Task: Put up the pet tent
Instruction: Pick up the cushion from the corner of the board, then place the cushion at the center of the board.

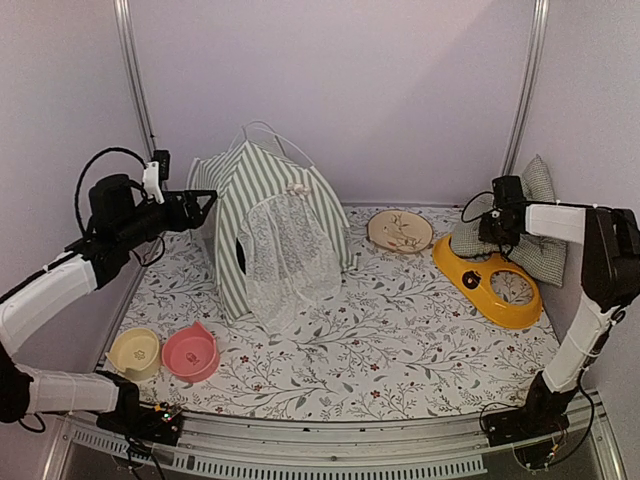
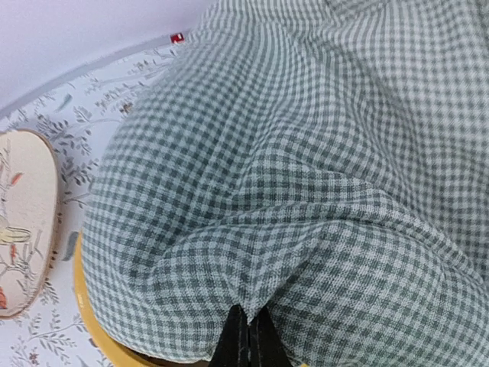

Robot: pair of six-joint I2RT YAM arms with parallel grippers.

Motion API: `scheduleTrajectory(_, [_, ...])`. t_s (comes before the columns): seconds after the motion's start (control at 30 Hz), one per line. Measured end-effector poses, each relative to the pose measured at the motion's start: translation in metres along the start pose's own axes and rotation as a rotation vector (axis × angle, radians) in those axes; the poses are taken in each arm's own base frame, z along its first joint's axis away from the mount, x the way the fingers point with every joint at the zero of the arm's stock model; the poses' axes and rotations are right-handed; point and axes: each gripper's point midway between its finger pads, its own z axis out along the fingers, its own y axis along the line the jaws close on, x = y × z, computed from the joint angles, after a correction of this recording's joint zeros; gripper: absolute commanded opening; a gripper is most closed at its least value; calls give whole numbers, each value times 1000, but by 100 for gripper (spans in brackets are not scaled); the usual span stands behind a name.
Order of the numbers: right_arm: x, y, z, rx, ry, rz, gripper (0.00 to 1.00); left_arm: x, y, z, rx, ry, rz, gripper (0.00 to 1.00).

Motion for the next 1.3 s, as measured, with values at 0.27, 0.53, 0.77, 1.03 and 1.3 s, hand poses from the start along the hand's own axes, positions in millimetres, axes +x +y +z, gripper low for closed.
scheduleTrajectory(0.27, [-88, 32, -109, -127, -253, 2, 0, -54, -22, -48, -8, -146, 14, 99])
scheduleTrajectory(0.53, [-54, 154, -242, -425, -348, -150, 0, -59, -104, -57, 250, -132, 16, 99])
scheduleTrajectory(0.77, [162, 221, -284, -644, -31, -361, 58, 3, -135, -32, 336, 41, -19, 99])
scheduleTrajectory(1.03, [151, 171, -236, -505, 40, -215, 99, 98, -154, -3, 343, 277, -67, 99])
scheduleTrajectory(1.3, [80, 99, -146, -392, 16, 33, 99, 191, -185, 35, 291, 486, -72, 99])
